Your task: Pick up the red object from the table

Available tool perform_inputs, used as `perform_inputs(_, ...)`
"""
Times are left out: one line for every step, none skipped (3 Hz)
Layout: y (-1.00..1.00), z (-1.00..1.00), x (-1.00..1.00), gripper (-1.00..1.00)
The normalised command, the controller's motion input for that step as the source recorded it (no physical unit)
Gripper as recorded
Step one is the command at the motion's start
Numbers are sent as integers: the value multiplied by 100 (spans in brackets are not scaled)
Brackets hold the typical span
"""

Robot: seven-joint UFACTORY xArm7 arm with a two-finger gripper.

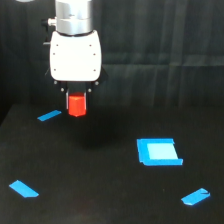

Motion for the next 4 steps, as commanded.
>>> perform_inputs(5, 1, -1, -96)
perform_inputs(0, 11, 7, -97)
perform_inputs(8, 11, 7, -98)
perform_inputs(5, 10, 10, -100)
